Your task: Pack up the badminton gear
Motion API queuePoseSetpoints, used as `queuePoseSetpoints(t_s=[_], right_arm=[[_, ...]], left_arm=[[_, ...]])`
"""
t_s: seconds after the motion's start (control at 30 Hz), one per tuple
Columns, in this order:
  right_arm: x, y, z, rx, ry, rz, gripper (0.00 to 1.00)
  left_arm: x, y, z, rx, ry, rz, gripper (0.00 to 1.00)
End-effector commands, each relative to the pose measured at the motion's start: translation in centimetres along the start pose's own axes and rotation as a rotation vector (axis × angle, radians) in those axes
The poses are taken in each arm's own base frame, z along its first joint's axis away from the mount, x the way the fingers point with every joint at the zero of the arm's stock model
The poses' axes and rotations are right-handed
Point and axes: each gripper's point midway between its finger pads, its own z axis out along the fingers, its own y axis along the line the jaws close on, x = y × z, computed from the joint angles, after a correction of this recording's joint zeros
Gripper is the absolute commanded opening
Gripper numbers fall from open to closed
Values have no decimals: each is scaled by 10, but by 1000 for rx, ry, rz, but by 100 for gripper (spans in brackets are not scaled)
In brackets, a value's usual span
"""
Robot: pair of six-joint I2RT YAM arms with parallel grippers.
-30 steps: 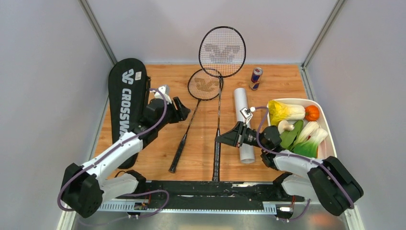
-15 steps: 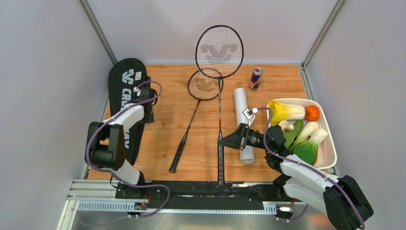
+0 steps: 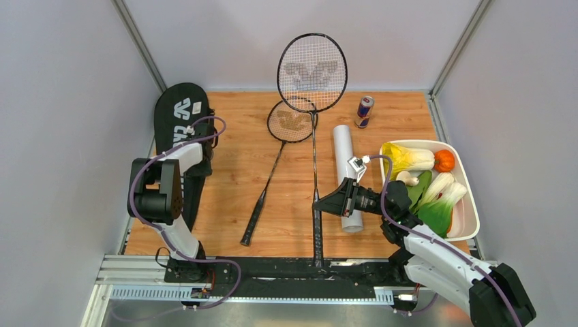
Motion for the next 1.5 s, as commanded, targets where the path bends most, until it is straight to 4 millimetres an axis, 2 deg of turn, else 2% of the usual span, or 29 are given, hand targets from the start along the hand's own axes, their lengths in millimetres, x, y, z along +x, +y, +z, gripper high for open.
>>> queuePoseSetpoints(t_s=[0.0, 0.17, 0.2, 0.23, 0.3, 0.37, 0.57, 0.8, 1.03, 1.2, 1.37, 1.47], right_arm=[[-12, 20, 2, -68, -19, -92, 0], [-12, 20, 0, -66, -20, -94, 0], [-12, 20, 0, -63, -21, -93, 0], [-12, 18, 0, -57, -22, -94, 0], [-12, 16, 0, -49, -22, -95, 0], [-10, 9, 0, -21, -23, -86, 0], [-1, -13, -2, 55, -5, -34, 0], [8, -31, -1, 122, 35, -26, 0], [26, -32, 12, 129, 103, -5, 0], [36, -26, 24, 124, 123, -6, 0], [35, -22, 28, 114, 118, -5, 0], [34, -20, 28, 111, 114, -9, 0]], left_arm=[[-4, -3, 12, 12, 21, 30, 49], [3, -6, 19, 28, 54, 24, 40], [4, -7, 20, 35, 59, 25, 33], [5, -9, 19, 47, 67, 25, 20], [4, -13, 16, 72, 69, 10, 3], [3, -21, 9, 127, 60, -20, 0], [-5, -42, -26, 311, -1, -136, 0], [2, -65, -67, 515, -83, -243, 0], [-11, -57, -90, 545, -162, -281, 0], [-8, -52, -90, 526, -164, -239, 0], [7, -59, -73, 508, -82, -206, 0], [8, -60, -67, 494, -65, -200, 2]])
